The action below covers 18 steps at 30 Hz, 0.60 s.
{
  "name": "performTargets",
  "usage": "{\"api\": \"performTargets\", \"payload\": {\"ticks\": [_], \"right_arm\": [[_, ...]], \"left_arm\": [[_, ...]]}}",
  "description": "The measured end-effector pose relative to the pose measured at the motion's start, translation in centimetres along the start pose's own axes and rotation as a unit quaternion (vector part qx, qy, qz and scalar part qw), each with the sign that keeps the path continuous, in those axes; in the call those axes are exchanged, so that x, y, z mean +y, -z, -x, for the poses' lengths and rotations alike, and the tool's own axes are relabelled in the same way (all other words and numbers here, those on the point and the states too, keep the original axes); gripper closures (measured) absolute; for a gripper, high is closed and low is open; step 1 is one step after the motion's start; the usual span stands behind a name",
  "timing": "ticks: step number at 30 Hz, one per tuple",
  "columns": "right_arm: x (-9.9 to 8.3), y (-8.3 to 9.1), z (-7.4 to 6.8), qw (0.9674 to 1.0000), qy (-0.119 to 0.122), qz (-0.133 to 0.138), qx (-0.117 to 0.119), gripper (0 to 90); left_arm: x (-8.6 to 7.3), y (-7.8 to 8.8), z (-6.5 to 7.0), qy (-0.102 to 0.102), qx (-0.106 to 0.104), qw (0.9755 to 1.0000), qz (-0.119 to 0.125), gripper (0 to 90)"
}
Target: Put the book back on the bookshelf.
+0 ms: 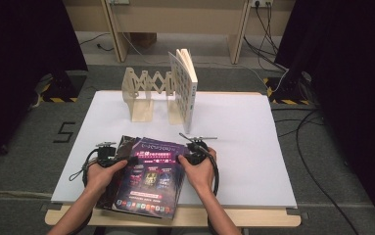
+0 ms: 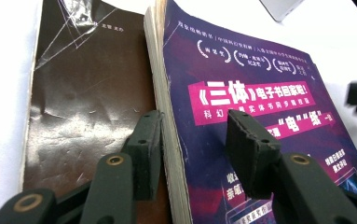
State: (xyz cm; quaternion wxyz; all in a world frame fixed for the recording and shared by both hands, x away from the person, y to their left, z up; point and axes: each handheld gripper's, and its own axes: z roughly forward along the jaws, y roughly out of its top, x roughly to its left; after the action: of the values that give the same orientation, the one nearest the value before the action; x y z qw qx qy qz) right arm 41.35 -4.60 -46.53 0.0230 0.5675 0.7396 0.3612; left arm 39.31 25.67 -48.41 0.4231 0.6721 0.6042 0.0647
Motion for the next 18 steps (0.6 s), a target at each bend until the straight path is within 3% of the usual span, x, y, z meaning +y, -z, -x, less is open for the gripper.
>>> {"api": "performTargets", "payload": {"ticks": [2,7,13,18], "right_arm": [[-0.3,-0.5,-0.1,1.0000,0.002,-0.003,0.000,56.0],[-0.6,-0.8,-0.7,1.0000,0.002,-0.002,-0.006,54.2],[-0.7,-0.9,-0.8,0.9999,0.005,0.001,-0.012,53.6],[-0.8,-0.8,-0.7,0.9999,0.001,0.004,-0.010,53.5]], "left_arm": [[0.0,0.2,0.1,-0.003,0.003,1.0000,0.003,58.1],[0.3,0.9,0.5,0.011,-0.006,0.9998,0.018,60.6],[0.6,2.1,1.8,0.014,-0.035,0.9985,0.041,62.3],[0.1,2.2,2.3,0.006,-0.043,0.9985,0.032,61.0]]}}
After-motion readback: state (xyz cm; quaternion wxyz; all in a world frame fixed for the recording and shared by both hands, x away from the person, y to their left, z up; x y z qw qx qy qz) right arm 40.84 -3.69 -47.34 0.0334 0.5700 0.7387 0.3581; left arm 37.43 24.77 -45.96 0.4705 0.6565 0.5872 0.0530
